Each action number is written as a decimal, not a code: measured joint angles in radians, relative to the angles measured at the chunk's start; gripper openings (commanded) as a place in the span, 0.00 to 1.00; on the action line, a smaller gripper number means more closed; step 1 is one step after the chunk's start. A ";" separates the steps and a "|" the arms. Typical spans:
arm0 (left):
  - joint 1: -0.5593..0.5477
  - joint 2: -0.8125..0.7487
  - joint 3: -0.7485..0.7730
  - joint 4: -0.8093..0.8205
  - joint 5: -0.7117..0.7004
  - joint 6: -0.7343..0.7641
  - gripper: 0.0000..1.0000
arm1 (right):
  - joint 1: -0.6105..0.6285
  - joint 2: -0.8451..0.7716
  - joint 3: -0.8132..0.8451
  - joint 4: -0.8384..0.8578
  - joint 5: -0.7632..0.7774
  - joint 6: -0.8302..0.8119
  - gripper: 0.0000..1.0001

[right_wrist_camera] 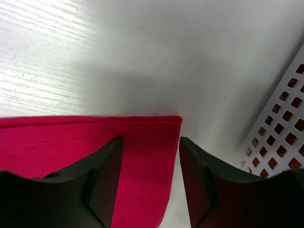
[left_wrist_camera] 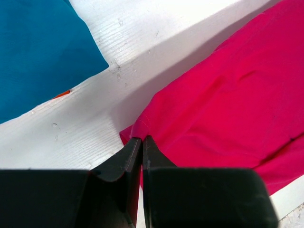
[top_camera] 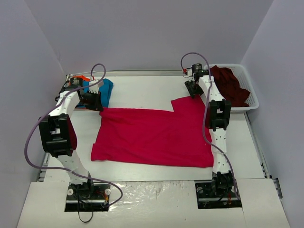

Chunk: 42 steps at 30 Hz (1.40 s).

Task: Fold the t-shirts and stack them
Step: Grap the side of the flattened tshirt furthest away from the robot with both arms

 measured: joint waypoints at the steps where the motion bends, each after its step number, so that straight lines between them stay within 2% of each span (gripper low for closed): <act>1: 0.000 0.000 0.000 -0.001 0.000 0.000 0.02 | -0.001 0.006 0.006 0.000 0.000 0.001 0.49; 11: 0.004 -0.025 -0.031 -0.008 0.000 0.003 0.03 | -0.013 0.032 0.054 -0.013 -0.064 0.004 0.53; 24: 0.005 -0.050 -0.056 -0.008 0.005 0.004 0.02 | -0.024 0.069 0.113 -0.054 -0.234 -0.017 0.48; 28: 0.005 -0.050 -0.066 -0.008 0.008 0.007 0.02 | -0.018 0.072 0.117 -0.063 -0.257 -0.023 0.41; 38: 0.005 -0.050 -0.068 -0.008 0.020 0.008 0.02 | -0.003 0.074 0.127 -0.078 -0.253 -0.040 0.30; 41: 0.005 -0.050 -0.072 -0.008 0.023 0.009 0.02 | 0.002 0.074 0.127 -0.082 -0.247 -0.040 0.23; 42: 0.005 -0.050 -0.074 -0.007 0.023 0.009 0.02 | 0.003 0.074 0.127 -0.083 -0.244 -0.040 0.17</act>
